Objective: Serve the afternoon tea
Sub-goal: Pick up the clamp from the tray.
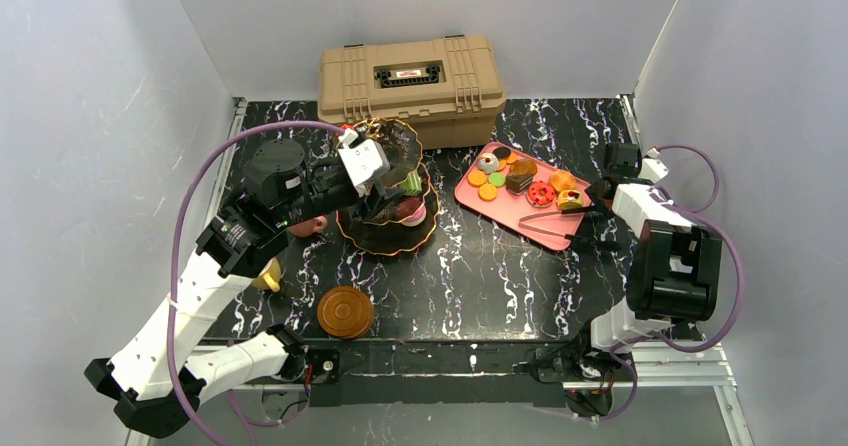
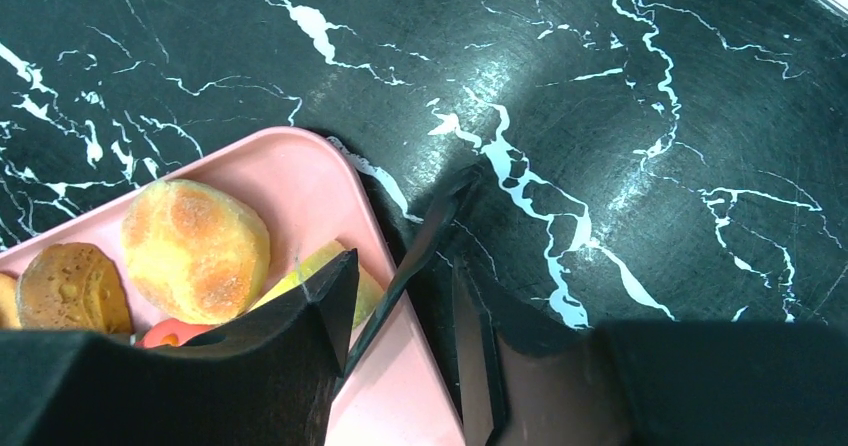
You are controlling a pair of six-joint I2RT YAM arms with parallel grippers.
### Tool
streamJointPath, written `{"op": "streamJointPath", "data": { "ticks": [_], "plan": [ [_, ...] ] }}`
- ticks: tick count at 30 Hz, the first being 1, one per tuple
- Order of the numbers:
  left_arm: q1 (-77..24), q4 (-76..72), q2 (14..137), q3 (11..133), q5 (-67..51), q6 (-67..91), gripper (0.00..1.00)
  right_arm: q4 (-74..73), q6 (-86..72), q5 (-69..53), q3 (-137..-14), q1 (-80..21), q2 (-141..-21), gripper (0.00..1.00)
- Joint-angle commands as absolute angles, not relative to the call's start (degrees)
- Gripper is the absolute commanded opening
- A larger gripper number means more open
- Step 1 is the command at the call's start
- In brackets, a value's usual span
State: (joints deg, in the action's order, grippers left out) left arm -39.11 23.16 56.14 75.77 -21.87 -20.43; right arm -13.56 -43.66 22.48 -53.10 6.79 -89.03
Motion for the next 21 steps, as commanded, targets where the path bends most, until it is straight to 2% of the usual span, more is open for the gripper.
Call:
{"op": "streamJointPath", "data": {
  "ticks": [1,12,14,18,21],
  "plan": [
    [-39.2,23.8,55.2,76.2,-21.7,-20.8,0.45,-11.9,-44.7,25.6,-52.1,7.1,-89.7,0.47],
    [-39.2,24.4,54.4,76.6,-20.9,-21.0,0.45,-10.3,-44.7,26.8,-51.1,7.1,-92.3,0.42],
    [-39.2,24.5,54.2,76.5,-20.6,-21.2,0.45,-10.1,-44.3,27.0,-51.6,7.1,-92.3,0.34],
    [-39.2,24.5,53.7,76.2,-20.5,-21.3,0.45,-11.5,-43.0,27.2,-53.9,7.1,-90.5,0.01],
    [-39.2,24.6,53.3,75.8,-20.7,-21.4,0.45,-13.0,-42.6,26.5,-54.5,7.1,-86.2,0.01]
  ]
}}
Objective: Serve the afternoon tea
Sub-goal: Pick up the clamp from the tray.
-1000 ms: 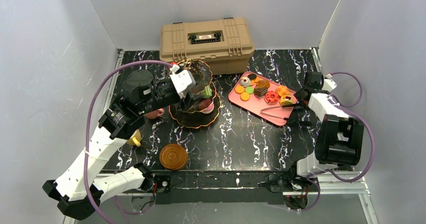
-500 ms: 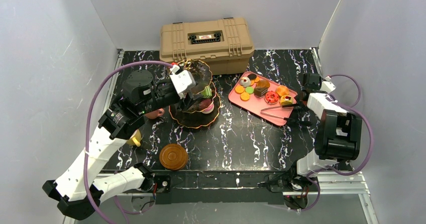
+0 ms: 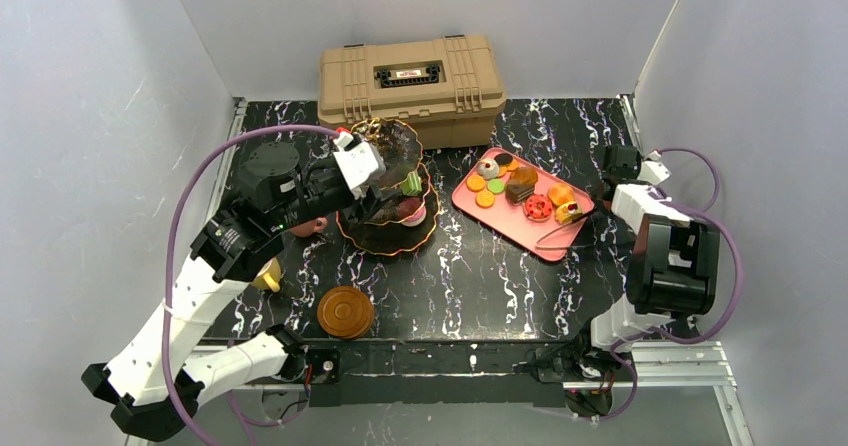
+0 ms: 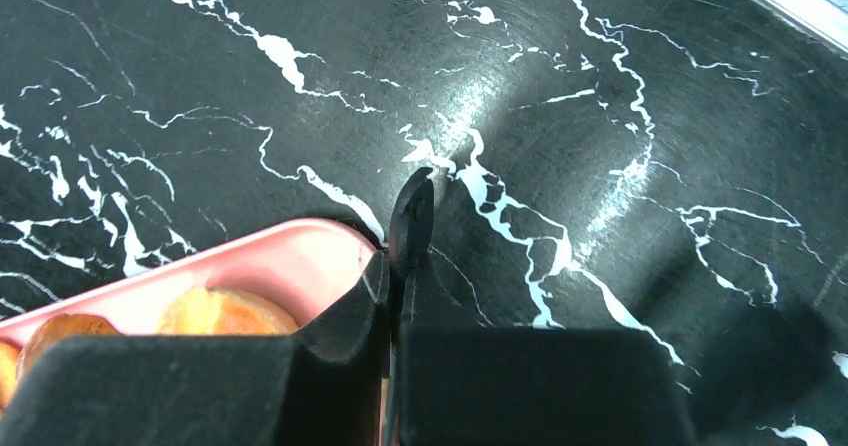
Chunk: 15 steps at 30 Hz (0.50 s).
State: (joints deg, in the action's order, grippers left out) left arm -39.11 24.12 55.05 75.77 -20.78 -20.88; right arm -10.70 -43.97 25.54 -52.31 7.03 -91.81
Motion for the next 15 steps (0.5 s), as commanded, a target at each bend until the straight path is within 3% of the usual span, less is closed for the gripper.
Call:
{"op": "streamJointPath", "data": {
  "ticks": [1,10,15],
  "plan": [
    [-39.2,24.7,53.2,75.7,-20.9,-21.5,0.45,-13.1,-42.6,25.9,-54.2,7.1,-84.1,0.01],
    [-39.1,25.4,54.1,76.6,-22.7,-21.5,0.46,-15.9,-40.4,18.8,-53.8,7.0,-68.1,0.01],
    [-39.2,25.6,54.0,76.6,-25.6,-28.4,0.57,-15.4,-36.6,2.5,-60.8,5.6,-68.2,0.01]
  ]
}}
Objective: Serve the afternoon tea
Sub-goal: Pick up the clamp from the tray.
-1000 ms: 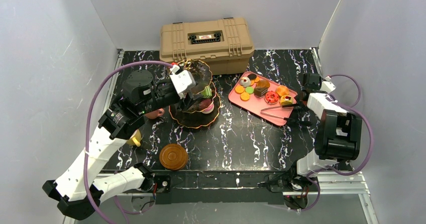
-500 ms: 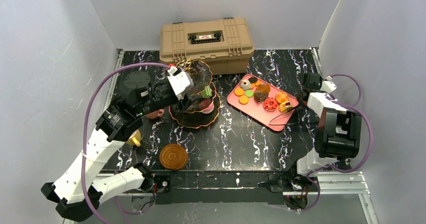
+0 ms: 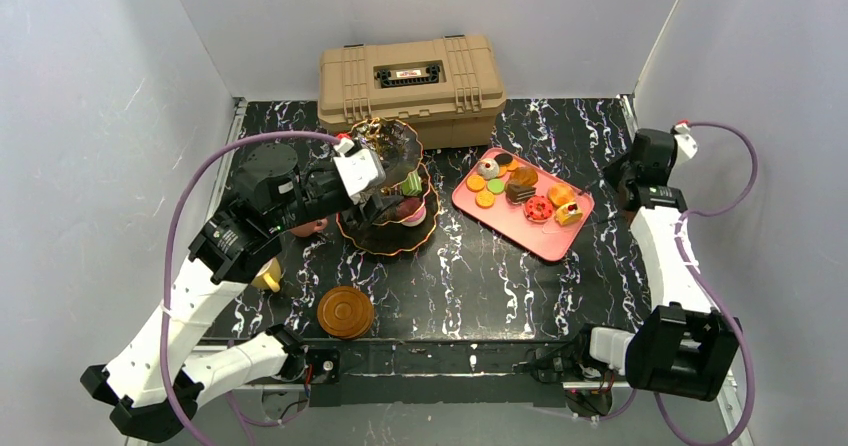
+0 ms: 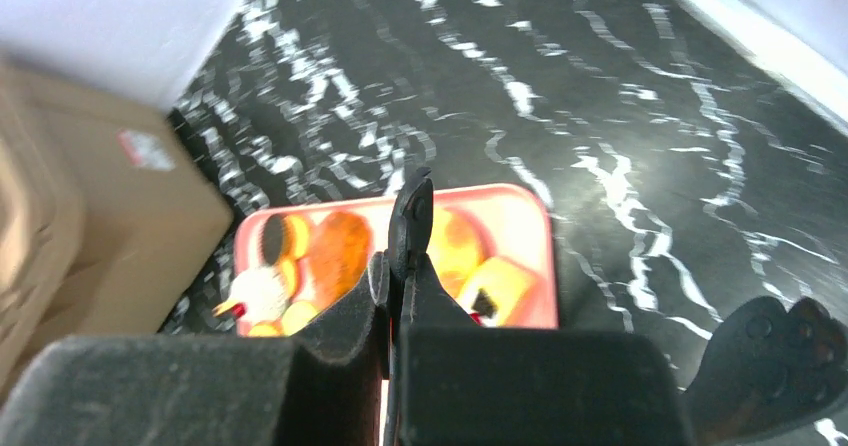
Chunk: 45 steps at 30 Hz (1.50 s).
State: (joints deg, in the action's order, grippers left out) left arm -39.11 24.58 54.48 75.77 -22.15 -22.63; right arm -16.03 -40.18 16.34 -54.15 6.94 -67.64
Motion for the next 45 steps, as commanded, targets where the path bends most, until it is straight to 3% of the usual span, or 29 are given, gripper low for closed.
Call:
{"op": "streamJointPath", "data": {
  "ticks": [1,8,13,20,25,33,37,41,45],
  "plan": [
    [-39.2,25.4,53.6,76.3,-26.5,-30.7,0.6,-15.2,-35.5,-1.8,-63.2,4.3,-68.8,0.01],
    [-39.1,22.3,51.4,73.0,-31.1,-50.8,0.74,-18.7,-26.7,-27.8,-82.5,-14.0,-77.2,0.01],
    [-39.1,18.8,52.4,72.8,-30.4,-58.0,0.76,-23.2,-19.4,-37.9,-94.2,-28.1,-82.1,0.02],
    [-39.2,18.0,48.3,67.6,-35.0,-72.7,0.78,-18.9,-19.8,-48.3,-94.2,-31.7,-79.2,0.01],
    [-39.2,-1.6,43.2,54.2,-35.9,-84.9,0.78,-1.1,-32.9,-59.1,-90.3,-31.8,-78.2,0.01],
    [-39.1,-2.6,45.5,59.6,-33.0,-77.0,0.81,2.2,-35.3,-63.3,-90.4,-32.1,-78.3,0.03],
    [-39.1,16.7,50.7,76.8,-31.1,-52.5,0.85,2.6,-33.9,-64.1,-89.9,-32.3,-77.9,0.04],
    [-39.2,36.7,58.9,94.3,-35.6,-29.9,0.69,2.5,-32.4,-66.3,-90.5,-32.3,-77.5,0.05],
    [-39.2,38.4,60.0,95.2,-43.4,-15.9,0.44,1.7,-32.1,-68.2,-91.7,-32.5,-77.9,0.05]
  ]
}}
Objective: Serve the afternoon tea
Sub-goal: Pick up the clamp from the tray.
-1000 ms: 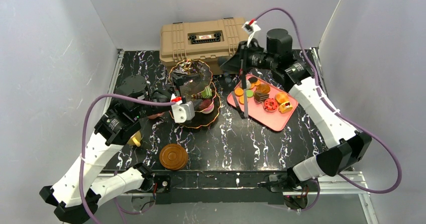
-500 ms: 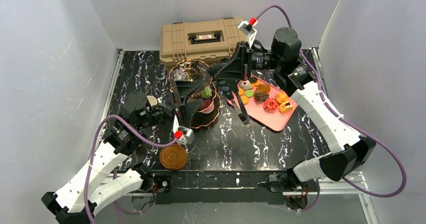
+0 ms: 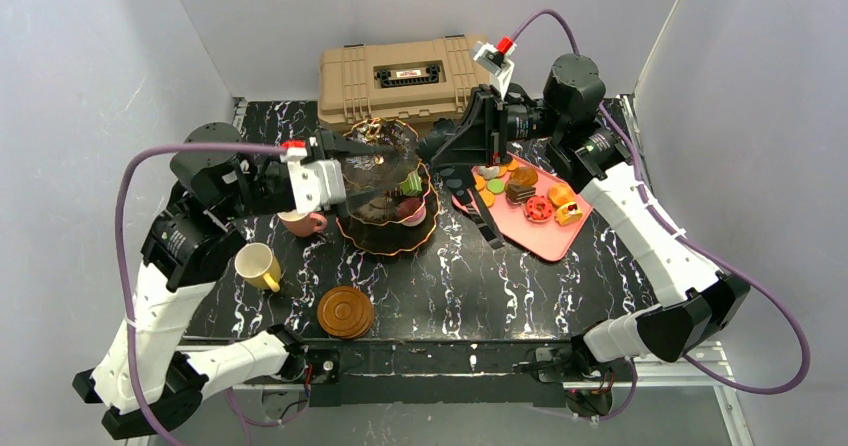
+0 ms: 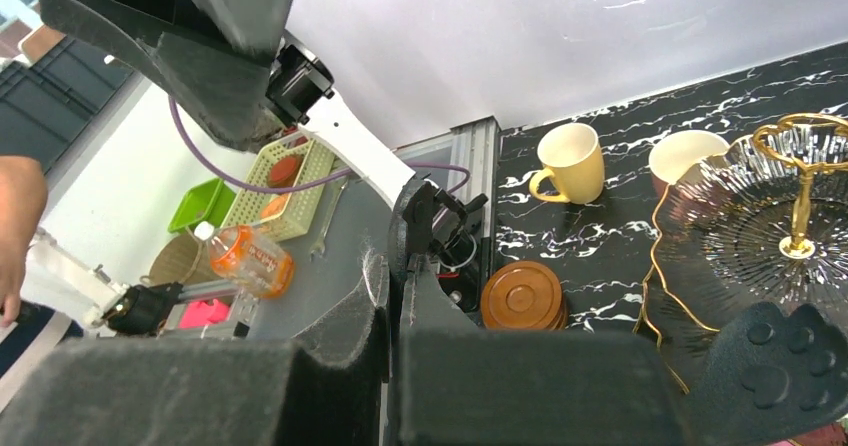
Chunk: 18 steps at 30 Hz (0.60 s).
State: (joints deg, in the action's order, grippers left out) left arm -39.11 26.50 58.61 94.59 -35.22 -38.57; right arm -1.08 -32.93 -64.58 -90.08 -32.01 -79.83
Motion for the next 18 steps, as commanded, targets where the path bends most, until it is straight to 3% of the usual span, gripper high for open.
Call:
{"op": "streamJointPath", "data": {
  "ticks": [1,4,8,13,18],
  "plan": [
    [-39.2,38.8,60.5,95.4,-44.1,-13.4,0.39,2.0,-32.2,-68.5,-91.7,-32.7,-77.9,0.04],
    [-39.1,39.2,62.0,96.0,-44.3,-8.4,0.4,5.8,-34.5,-69.4,-90.7,-33.7,-77.9,0.04],
    [-39.1,31.1,61.1,92.8,-37.8,-1.1,0.56,6.9,-35.5,-70.4,-90.8,-34.5,-78.6,0.04],
    [-39.1,28.9,62.0,93.9,-29.5,-0.4,0.55,6.9,-35.5,-71.5,-90.8,-34.5,-78.7,0.03],
    [-39.1,27.7,61.9,93.6,-35.6,4.5,0.54,7.1,-35.4,-71.9,-90.7,-34.5,-79.6,0.03]
  ]
}}
